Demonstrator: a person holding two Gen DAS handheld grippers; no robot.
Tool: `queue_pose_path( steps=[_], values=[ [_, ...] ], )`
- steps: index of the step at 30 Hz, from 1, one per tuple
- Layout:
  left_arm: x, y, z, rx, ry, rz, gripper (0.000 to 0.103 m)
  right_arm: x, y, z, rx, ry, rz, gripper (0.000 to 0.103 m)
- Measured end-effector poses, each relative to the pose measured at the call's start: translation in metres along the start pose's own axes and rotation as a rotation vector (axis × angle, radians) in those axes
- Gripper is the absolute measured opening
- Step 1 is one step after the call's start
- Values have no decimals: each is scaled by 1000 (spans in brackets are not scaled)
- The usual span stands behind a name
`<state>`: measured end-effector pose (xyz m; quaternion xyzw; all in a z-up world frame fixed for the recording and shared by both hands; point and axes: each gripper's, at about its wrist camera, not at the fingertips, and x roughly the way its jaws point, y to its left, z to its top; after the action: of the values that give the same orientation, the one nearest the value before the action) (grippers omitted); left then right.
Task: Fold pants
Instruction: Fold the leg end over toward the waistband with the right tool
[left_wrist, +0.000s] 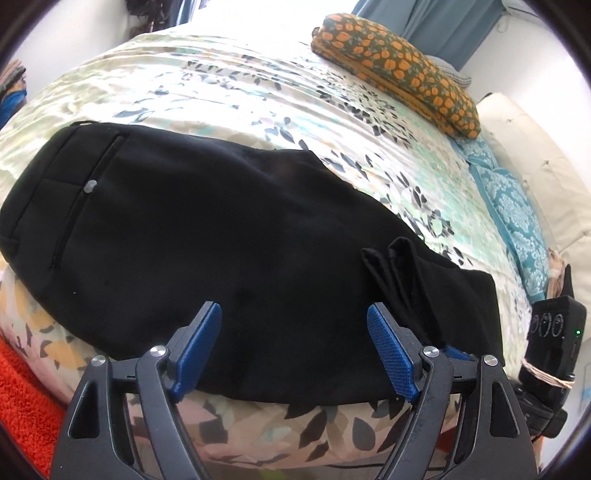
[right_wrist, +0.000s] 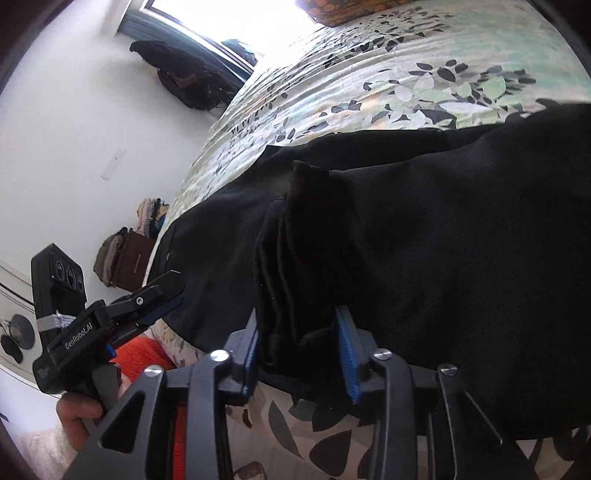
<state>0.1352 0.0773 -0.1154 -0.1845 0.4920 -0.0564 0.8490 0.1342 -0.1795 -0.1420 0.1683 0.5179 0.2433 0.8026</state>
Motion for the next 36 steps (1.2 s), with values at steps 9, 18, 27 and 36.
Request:
queue_pose_path(
  steps=[9,18,27,36],
  values=[
    [5,-105,-18,320,44,-112,81,-113,-2,-63,-252,-141,-180,91],
    [63,-134,-26,358,202,74,50,-144,-31,-67,-97,-248,-172,91],
    [27,-109,-20,281,160,-8,3,-157,-46,-56,-70,-314,-315,91],
    [38,-79,-25,296,221,56,15,-63,-93,-20,-91,-30,-587,92]
  ],
)
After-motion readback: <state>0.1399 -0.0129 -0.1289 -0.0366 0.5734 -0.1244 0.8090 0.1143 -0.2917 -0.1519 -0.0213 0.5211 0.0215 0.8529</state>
